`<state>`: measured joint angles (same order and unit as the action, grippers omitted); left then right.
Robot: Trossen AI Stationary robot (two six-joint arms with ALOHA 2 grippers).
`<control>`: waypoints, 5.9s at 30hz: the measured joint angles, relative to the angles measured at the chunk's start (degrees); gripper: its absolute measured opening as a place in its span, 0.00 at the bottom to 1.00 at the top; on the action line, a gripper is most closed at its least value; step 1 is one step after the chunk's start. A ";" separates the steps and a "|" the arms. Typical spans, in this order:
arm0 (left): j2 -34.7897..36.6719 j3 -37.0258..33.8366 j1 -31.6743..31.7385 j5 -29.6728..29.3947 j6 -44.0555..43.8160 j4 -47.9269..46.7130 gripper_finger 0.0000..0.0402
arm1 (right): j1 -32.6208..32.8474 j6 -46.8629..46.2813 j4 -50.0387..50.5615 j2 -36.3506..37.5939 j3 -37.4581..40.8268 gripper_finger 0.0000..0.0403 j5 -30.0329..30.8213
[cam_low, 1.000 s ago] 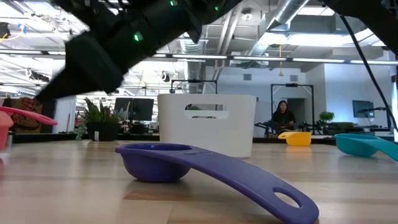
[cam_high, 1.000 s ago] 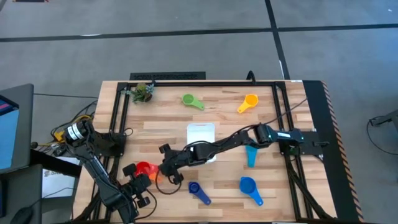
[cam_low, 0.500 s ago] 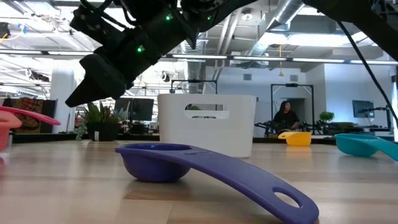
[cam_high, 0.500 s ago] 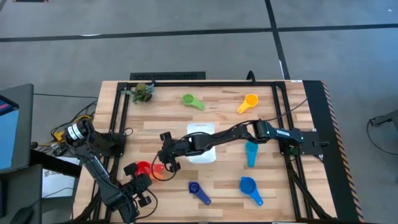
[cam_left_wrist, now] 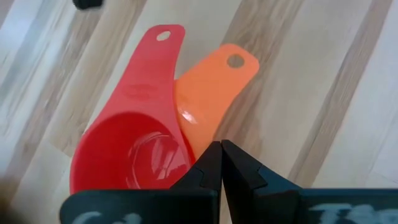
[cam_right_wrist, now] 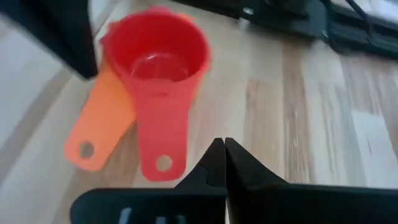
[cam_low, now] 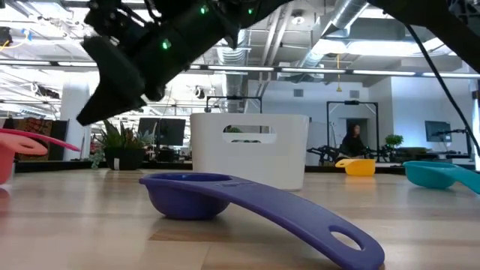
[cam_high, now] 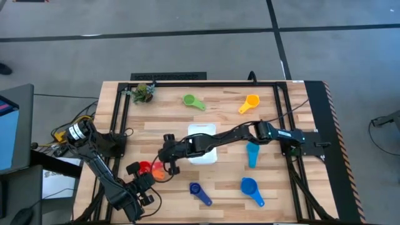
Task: Nest measuring cups in basket
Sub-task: Stack the red measuring cup on top of the orange measuring cup, then stack the blue measuring cup on top of the red measuring cup
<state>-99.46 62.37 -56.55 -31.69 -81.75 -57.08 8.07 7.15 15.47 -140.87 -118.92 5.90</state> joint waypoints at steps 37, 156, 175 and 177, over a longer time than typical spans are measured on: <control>0.00 0.02 2.18 -1.53 2.55 0.64 0.00 | -1.28 -1.06 7.61 -4.83 -6.07 0.01 -3.02; 21.57 0.93 10.63 -29.97 0.40 -22.51 0.00 | -25.63 -43.31 25.39 75.03 70.85 0.39 15.36; 42.73 -30.58 20.35 -18.02 37.36 41.37 0.06 | -8.11 -53.54 39.57 75.32 70.85 0.51 -1.43; 42.95 -30.58 20.35 -17.72 37.55 41.40 0.10 | -0.52 -58.51 39.17 74.42 70.85 0.49 -0.66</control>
<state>-56.51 31.79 -36.21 -49.41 -44.20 -15.68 7.55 -51.36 54.64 -66.45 -48.07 5.24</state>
